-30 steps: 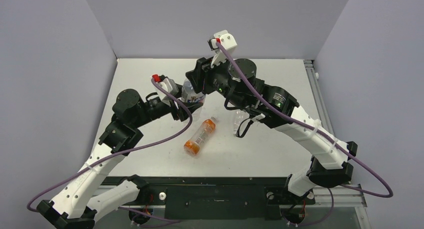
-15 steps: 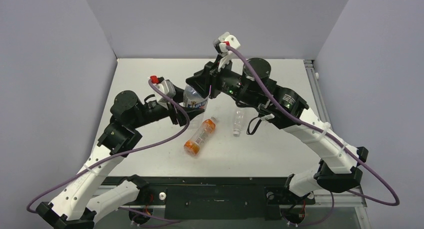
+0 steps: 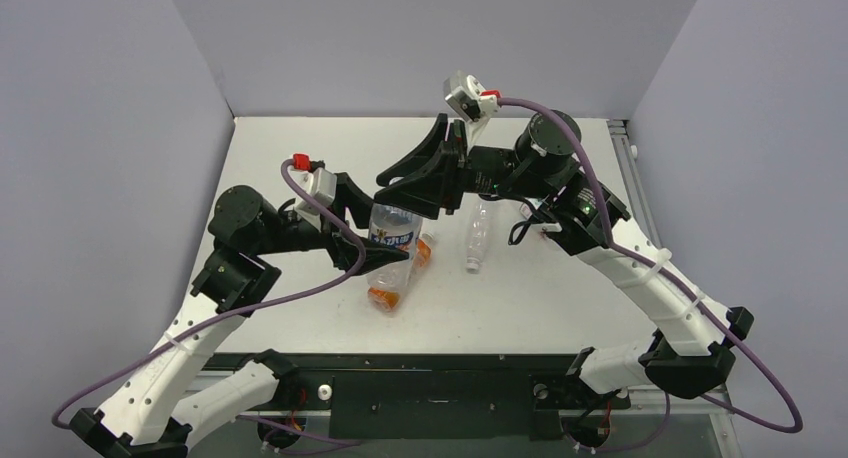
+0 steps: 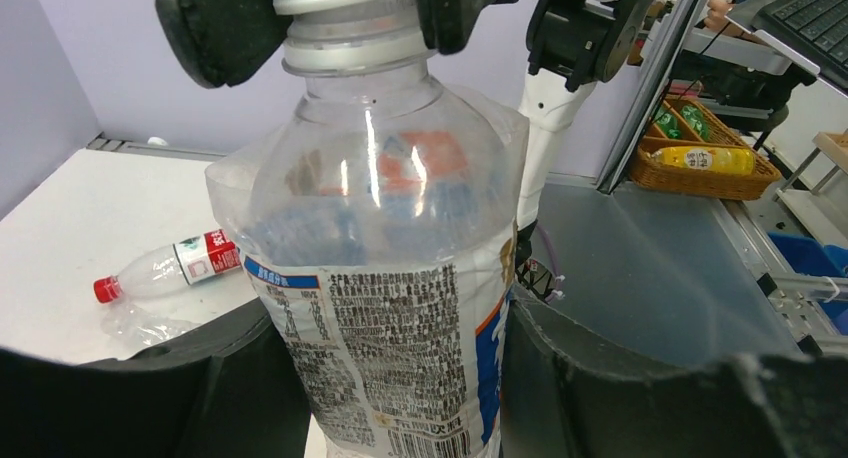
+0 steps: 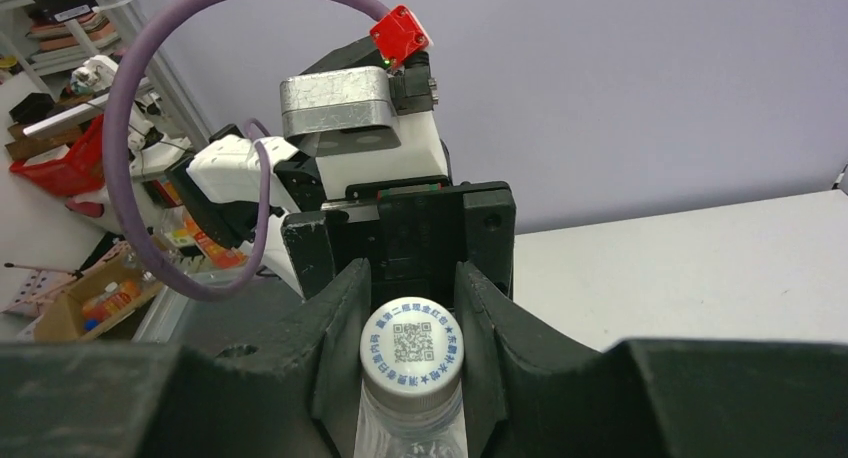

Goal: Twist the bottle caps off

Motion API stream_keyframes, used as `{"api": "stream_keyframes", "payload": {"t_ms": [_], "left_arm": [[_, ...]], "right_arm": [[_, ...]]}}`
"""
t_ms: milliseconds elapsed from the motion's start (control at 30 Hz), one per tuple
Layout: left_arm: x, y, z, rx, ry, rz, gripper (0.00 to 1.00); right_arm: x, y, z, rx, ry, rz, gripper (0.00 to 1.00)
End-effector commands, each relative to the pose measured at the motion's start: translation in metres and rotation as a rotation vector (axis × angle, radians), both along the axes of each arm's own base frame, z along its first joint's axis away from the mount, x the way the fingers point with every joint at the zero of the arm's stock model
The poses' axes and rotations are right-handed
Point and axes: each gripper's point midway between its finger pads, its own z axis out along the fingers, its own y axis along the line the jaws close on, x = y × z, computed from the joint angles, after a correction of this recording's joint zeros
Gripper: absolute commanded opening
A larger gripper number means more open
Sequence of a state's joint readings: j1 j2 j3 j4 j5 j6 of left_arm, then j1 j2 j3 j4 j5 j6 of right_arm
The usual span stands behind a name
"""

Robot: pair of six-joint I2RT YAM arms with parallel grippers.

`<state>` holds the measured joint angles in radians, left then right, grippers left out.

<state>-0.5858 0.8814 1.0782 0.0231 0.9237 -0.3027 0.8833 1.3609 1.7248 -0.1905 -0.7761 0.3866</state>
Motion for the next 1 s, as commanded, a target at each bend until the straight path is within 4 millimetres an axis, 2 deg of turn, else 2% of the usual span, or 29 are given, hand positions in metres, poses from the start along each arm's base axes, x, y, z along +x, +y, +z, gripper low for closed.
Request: {"api": "stream_keyframes", "payload": {"t_ms": [0, 33, 67, 133, 167, 233, 267, 300, 333, 367, 400, 433, 600, 733, 967], "left_arm": [[-0.002, 0.000, 0.013, -0.015, -0.057, -0.009, 0.14], [0.002, 0.000, 0.011, -0.007, -0.072, 0.013, 0.14], [0.012, 0.000, 0.011, -0.008, -0.099, 0.065, 0.14], [0.031, 0.002, 0.004, 0.015, -0.110, 0.157, 0.14], [0.043, 0.004, 0.003, 0.017, -0.116, 0.223, 0.14], [0.059, 0.008, 0.000, 0.031, -0.141, 0.312, 0.14], [0.065, 0.010, -0.003, 0.041, -0.160, 0.340, 0.14], [0.073, 0.013, -0.004, 0.047, -0.164, 0.385, 0.14], [0.078, 0.014, -0.008, 0.058, -0.173, 0.407, 0.14], [0.084, 0.017, -0.008, 0.061, -0.171, 0.441, 0.14], [0.087, 0.017, -0.010, 0.065, -0.171, 0.457, 0.14], [0.091, 0.019, -0.010, 0.071, -0.180, 0.479, 0.14], [0.095, 0.021, -0.013, 0.084, -0.199, 0.500, 0.14], [0.095, 0.022, -0.013, 0.088, -0.200, 0.502, 0.14], [0.095, 0.021, -0.016, 0.092, -0.208, 0.496, 0.14]], "right_arm": [[-0.004, -0.013, 0.023, 0.064, -0.071, -0.033, 0.21], [0.002, -0.014, 0.021, 0.052, -0.080, -0.077, 0.34], [0.020, -0.018, 0.017, 0.026, -0.051, -0.190, 0.52], [0.048, -0.028, 0.011, -0.009, -0.030, -0.373, 0.67], [0.063, -0.037, 0.010, -0.017, -0.018, -0.476, 0.70], [0.074, -0.047, 0.012, -0.017, -0.007, -0.591, 0.76], [0.073, -0.046, 0.012, -0.020, -0.012, -0.614, 0.77], [0.080, -0.053, 0.014, -0.022, -0.011, -0.688, 0.78], [0.074, -0.049, 0.014, -0.033, -0.029, -0.696, 0.79], [0.082, -0.054, 0.015, -0.047, -0.027, -0.771, 0.79], [0.077, -0.050, 0.014, -0.067, -0.041, -0.777, 0.80], [0.085, -0.052, 0.014, -0.095, -0.033, -0.834, 0.80], [0.093, -0.040, 0.009, -0.162, -0.003, -0.882, 0.81], [0.095, -0.025, 0.002, -0.169, 0.017, -0.854, 0.74], [0.094, -0.015, 0.002, -0.167, 0.029, -0.826, 0.56]]}}
